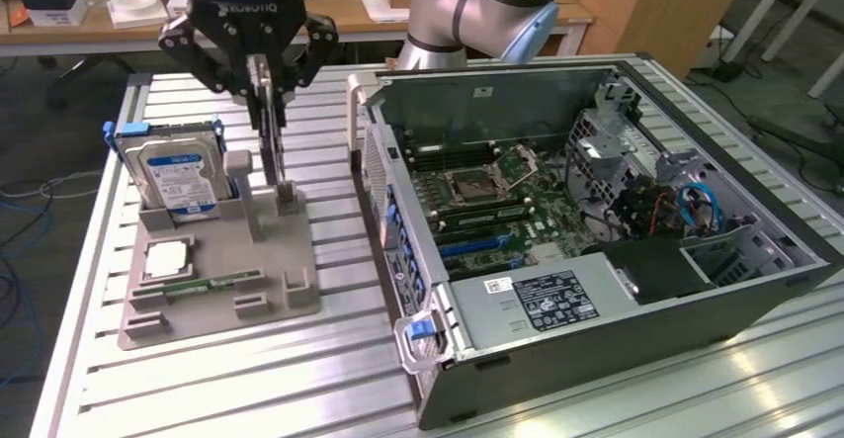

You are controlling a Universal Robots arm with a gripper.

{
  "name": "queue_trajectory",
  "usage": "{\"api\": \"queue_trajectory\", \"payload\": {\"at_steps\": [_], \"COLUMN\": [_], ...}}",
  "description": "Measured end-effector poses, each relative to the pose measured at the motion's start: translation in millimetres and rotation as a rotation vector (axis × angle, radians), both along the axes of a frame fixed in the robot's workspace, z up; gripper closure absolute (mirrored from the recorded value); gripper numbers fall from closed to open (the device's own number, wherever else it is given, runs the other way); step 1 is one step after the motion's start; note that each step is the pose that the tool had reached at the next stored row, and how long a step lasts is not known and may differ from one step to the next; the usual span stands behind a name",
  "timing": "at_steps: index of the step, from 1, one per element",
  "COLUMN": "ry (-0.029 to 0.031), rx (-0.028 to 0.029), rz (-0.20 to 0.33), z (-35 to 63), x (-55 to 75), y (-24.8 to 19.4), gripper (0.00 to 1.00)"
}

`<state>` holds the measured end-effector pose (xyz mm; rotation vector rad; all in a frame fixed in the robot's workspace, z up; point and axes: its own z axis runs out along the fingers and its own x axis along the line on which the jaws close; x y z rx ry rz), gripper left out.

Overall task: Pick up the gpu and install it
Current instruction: 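Pick up the gpu and move the gpu toward the slot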

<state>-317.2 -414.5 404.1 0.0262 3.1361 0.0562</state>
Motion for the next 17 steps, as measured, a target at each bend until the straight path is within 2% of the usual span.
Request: {"api": "queue_trajectory", "payload": {"at_steps": [3,14,17], "ry": [-0.0003,0.0051,0.0086], "rx": [0.0002,0.0002,-0.0023], "rz": [-0.004,-0.006,-0.008], "z": [0.6,0.7,8.7], "x": [3.1,35.0,40.6], "y": [0.0,0.0,0.0], "gripper": [0.74,0.74,0.74]}}
